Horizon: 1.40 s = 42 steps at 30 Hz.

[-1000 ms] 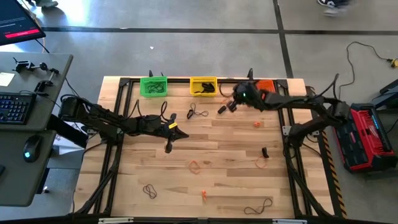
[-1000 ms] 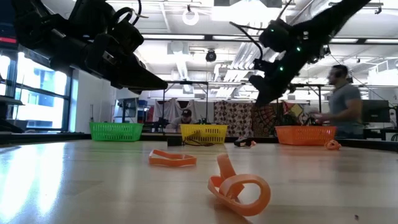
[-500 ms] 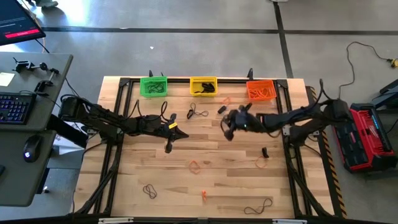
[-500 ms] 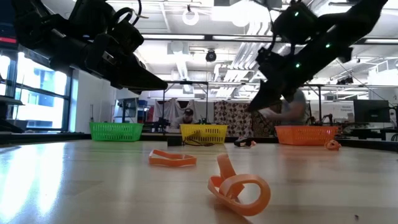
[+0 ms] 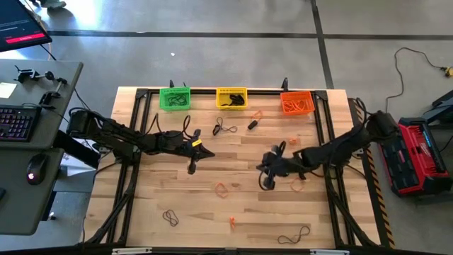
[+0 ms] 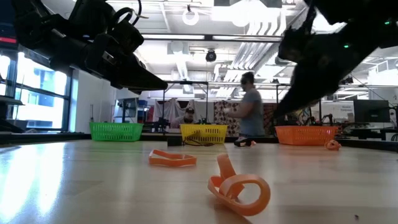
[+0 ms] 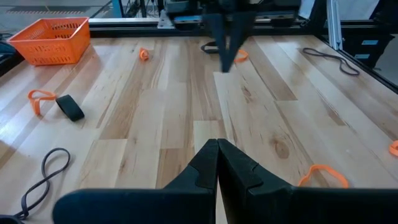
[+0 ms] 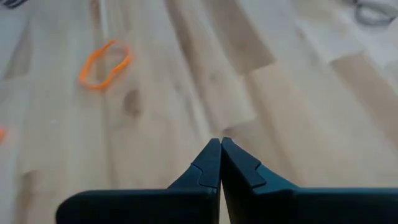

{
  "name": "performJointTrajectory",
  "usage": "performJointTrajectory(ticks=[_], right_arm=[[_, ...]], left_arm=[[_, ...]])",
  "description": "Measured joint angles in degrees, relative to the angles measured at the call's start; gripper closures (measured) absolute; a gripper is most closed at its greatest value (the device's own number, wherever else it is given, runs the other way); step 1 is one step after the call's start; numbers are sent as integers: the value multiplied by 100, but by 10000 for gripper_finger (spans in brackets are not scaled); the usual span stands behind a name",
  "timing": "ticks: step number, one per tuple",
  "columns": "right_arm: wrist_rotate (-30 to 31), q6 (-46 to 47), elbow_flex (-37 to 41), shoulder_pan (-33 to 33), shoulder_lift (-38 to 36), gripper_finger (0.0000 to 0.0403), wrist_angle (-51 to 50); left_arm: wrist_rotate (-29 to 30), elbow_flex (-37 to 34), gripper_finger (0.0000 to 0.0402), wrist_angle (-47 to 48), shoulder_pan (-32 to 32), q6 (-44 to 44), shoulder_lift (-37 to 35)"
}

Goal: Sort rubber bands into baskets
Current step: Put the purple rubber band into the green bin

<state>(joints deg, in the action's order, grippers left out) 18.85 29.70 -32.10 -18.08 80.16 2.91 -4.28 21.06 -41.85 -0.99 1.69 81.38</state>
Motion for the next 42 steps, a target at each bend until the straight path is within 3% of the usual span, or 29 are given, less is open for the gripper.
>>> performJointTrajectory(ticks=[14,28,42], right_arm=[[-108,803,-22,-1111,0,400,-432],[-756,2264,-977,-1870,0,272,-2407],[-1317,3490,-1110,-2677,9,265,-2898]], left_arm=[[0,0,402,-2,0,-15,-2],[-1,0,402,-4,1,-15,-1],[-2,0,402,-4,2,-15,0]])
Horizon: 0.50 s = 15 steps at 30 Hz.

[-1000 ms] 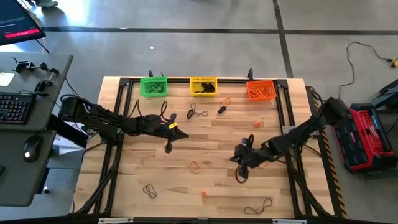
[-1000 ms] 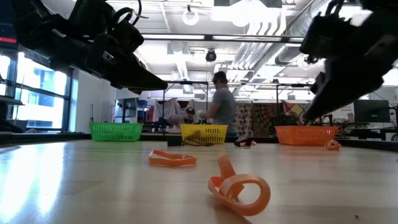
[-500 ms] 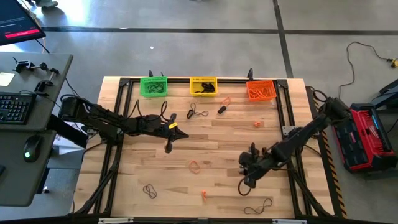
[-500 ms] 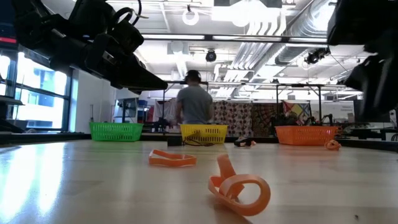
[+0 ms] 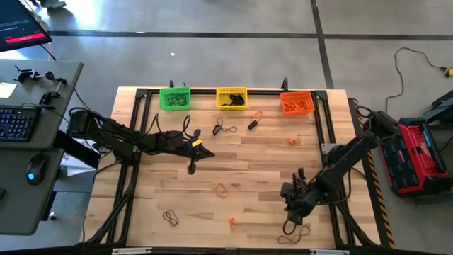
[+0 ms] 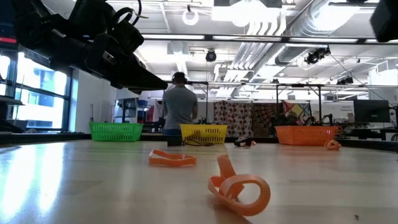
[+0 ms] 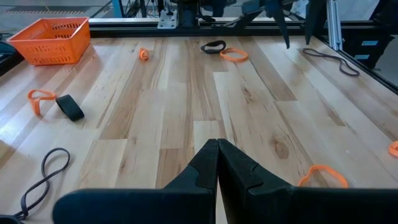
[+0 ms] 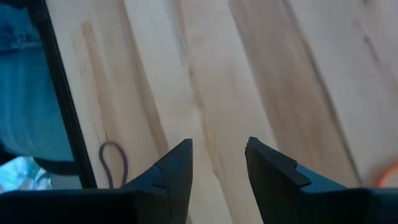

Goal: Sort rubber bands into baskets
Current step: Put the purple rubber band into the green bin

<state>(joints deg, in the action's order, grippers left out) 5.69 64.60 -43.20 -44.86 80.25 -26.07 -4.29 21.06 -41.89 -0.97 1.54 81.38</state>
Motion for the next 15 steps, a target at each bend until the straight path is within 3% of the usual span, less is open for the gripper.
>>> performJointTrajectory(ticks=[8,15], right_arm=[[-610,389,-16,-340,299,265,-5],[-1250,709,-597,-518,608,265,-706]], left_arm=[[2,0,402,0,0,0,0],[2,0,401,0,0,4,-2]])
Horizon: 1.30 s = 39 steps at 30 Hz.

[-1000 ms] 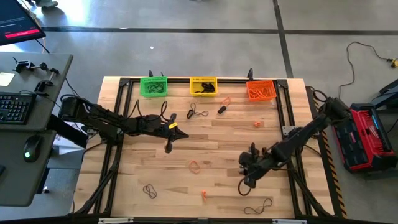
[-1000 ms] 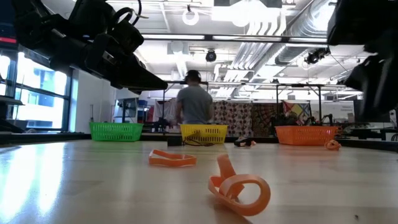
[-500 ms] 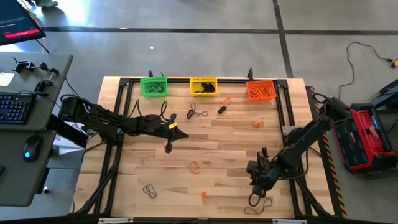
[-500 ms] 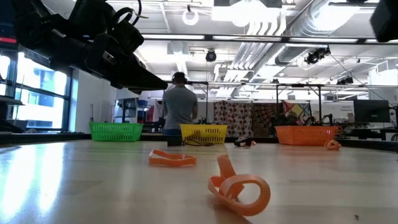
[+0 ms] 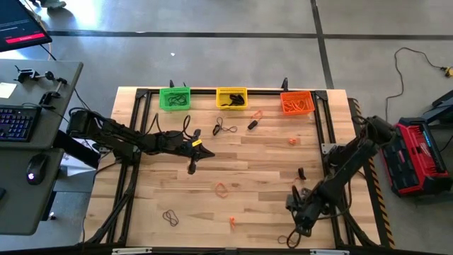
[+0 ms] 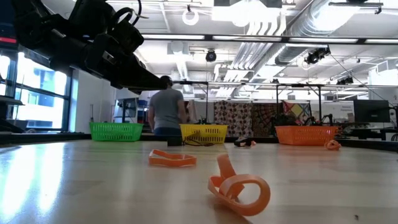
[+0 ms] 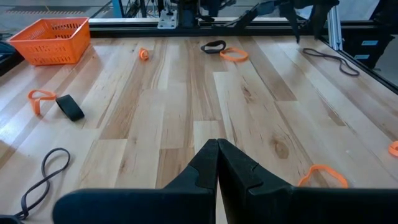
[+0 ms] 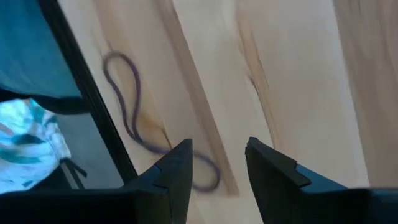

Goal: Sort rubber bands into baskets
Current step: Put the purple rubber band into the green bin

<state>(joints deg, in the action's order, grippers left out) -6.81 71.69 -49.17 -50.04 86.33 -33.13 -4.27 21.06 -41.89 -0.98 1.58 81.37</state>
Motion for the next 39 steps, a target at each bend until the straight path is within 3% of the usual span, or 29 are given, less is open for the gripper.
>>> performJointTrajectory(ticks=[13,25,29,35,39], right_arm=[[-790,299,-262,-262,651,265,-58],[-778,67,-284,-533,1276,268,134],[-603,36,-293,-551,1297,295,30],[-416,-335,-643,-556,1347,389,-761],[-212,-423,-932,-515,1355,391,-1348]], left_arm=[[0,0,401,9,0,11,0],[0,0,401,7,-1,13,2],[0,0,401,7,-1,13,0],[0,0,401,5,-2,13,0],[0,0,401,5,0,13,2]])
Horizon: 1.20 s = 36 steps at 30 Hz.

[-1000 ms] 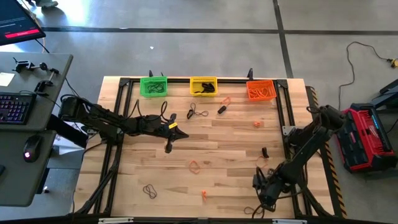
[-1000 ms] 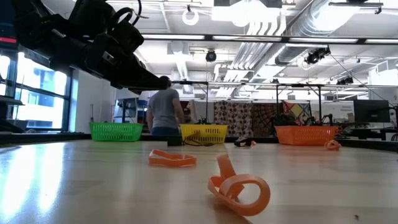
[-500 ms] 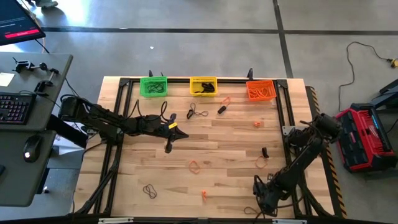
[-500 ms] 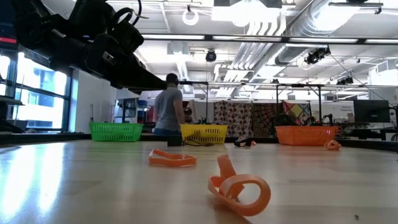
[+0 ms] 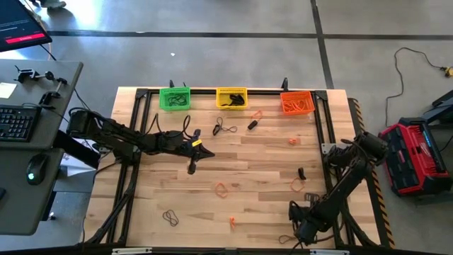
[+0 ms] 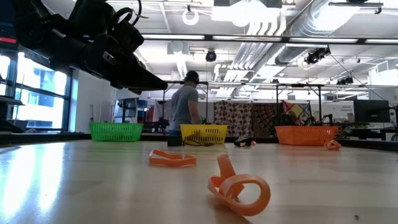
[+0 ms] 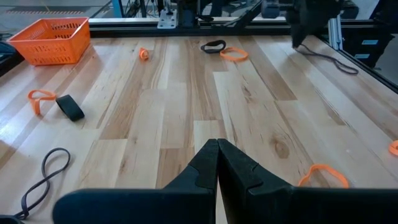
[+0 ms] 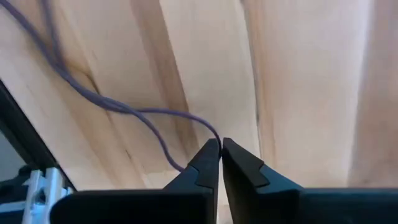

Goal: Sort rubber bands into baskets
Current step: Put the purple rubber band into the green bin

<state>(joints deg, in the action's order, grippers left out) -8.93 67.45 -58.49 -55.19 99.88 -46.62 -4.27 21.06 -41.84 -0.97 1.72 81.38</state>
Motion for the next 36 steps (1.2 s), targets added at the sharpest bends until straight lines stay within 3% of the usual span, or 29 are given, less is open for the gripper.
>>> performJointTrajectory(ticks=[4,9,16,20,29,36], right_arm=[[70,-71,-358,87,-2,401,-653],[585,-185,-797,180,-87,402,-1446],[827,-201,-884,189,-189,397,-1342],[825,-351,-752,189,-181,368,-930],[694,-947,-620,83,-160,256,-480],[852,-1247,-620,-197,43,240,-163]], left_arm=[[0,0,402,0,-1,1,-1],[0,0,402,0,-2,25,0],[0,0,401,-1,-1,44,-2],[0,0,402,-2,-2,44,-1],[-2,0,402,1,0,41,0],[0,0,402,1,-1,44,0]])
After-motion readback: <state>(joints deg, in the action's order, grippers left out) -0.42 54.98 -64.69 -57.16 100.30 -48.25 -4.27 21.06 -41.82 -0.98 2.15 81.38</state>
